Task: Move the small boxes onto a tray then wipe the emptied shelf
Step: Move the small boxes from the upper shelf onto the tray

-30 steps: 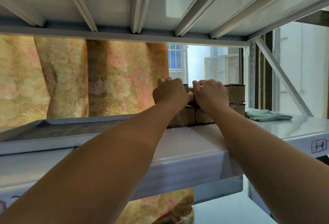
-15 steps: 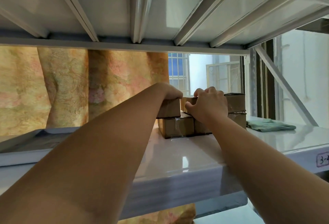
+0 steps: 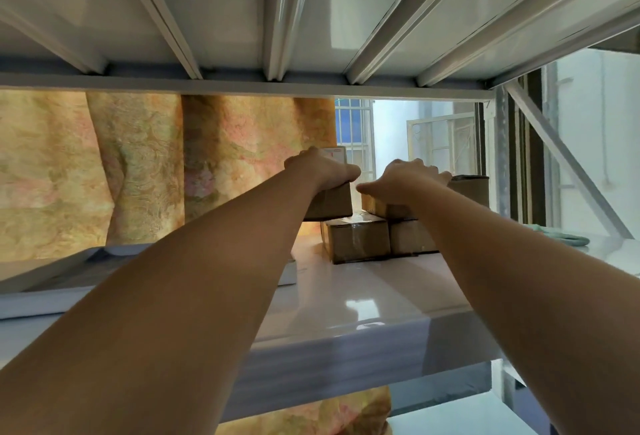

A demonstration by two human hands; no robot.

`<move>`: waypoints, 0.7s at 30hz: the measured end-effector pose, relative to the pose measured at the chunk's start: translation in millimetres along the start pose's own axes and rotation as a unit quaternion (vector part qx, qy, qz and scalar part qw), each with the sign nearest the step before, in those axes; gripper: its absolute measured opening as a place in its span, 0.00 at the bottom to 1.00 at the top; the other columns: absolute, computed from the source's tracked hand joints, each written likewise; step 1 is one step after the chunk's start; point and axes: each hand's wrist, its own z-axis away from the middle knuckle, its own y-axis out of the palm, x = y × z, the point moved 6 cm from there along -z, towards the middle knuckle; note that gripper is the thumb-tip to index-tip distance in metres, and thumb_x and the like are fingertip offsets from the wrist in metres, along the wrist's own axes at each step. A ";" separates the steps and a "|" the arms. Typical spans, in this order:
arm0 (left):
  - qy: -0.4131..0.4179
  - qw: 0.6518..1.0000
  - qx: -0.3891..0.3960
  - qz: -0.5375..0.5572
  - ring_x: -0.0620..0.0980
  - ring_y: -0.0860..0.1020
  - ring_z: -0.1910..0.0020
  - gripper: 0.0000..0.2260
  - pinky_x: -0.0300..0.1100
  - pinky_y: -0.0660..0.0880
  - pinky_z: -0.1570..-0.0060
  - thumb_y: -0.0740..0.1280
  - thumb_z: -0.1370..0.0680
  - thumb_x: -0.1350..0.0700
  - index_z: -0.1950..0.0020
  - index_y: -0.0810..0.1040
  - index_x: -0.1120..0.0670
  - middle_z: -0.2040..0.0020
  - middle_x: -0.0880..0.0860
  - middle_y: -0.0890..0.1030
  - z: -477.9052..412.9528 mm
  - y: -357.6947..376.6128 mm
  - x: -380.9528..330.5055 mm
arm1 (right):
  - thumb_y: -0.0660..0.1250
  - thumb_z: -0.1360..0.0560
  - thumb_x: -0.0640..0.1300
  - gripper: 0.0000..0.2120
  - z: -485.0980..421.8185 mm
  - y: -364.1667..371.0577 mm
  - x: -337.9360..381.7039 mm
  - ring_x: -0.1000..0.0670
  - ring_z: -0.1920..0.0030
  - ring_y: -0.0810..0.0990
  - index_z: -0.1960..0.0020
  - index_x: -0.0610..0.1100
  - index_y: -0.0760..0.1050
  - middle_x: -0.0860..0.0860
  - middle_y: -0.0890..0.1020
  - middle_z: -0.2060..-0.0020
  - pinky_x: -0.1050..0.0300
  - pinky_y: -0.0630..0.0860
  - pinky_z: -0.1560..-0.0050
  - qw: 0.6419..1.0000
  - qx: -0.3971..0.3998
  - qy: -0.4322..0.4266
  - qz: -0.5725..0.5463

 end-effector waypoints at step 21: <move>-0.071 0.997 -0.012 -0.017 0.58 0.77 0.47 0.30 0.51 0.75 0.43 0.68 0.33 0.42 0.35 0.71 0.53 0.43 0.58 0.77 29.1 -99.0 120.0 | 0.68 0.32 0.57 0.22 7.8 -15.6 36.4 0.39 0.45 0.73 0.45 0.45 0.72 0.45 0.71 0.53 0.49 0.68 0.48 0.997 -0.069 -0.018 -0.008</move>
